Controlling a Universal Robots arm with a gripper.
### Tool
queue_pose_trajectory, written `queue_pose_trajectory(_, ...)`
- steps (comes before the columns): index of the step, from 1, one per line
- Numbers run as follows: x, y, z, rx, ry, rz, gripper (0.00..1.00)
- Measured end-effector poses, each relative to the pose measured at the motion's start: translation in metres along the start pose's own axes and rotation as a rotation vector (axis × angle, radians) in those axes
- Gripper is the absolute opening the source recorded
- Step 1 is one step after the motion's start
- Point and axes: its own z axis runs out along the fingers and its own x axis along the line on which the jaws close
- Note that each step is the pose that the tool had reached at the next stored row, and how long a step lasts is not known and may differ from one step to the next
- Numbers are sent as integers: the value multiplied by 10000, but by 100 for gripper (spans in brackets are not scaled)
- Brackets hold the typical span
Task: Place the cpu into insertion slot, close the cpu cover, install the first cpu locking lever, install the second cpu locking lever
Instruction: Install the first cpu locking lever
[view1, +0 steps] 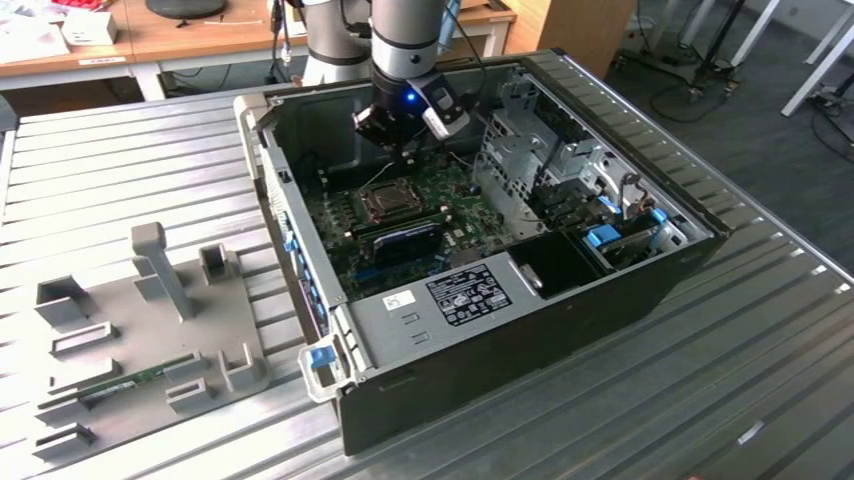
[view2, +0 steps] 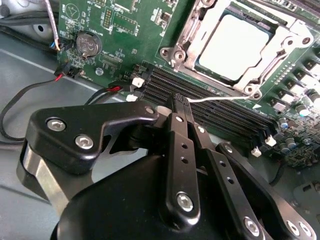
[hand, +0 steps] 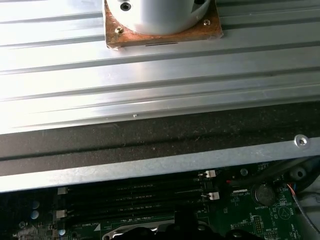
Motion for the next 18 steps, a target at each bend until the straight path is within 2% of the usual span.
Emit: queue_pose_trajectory(18, 38, -3, -12, 0, -17, -4, 10)
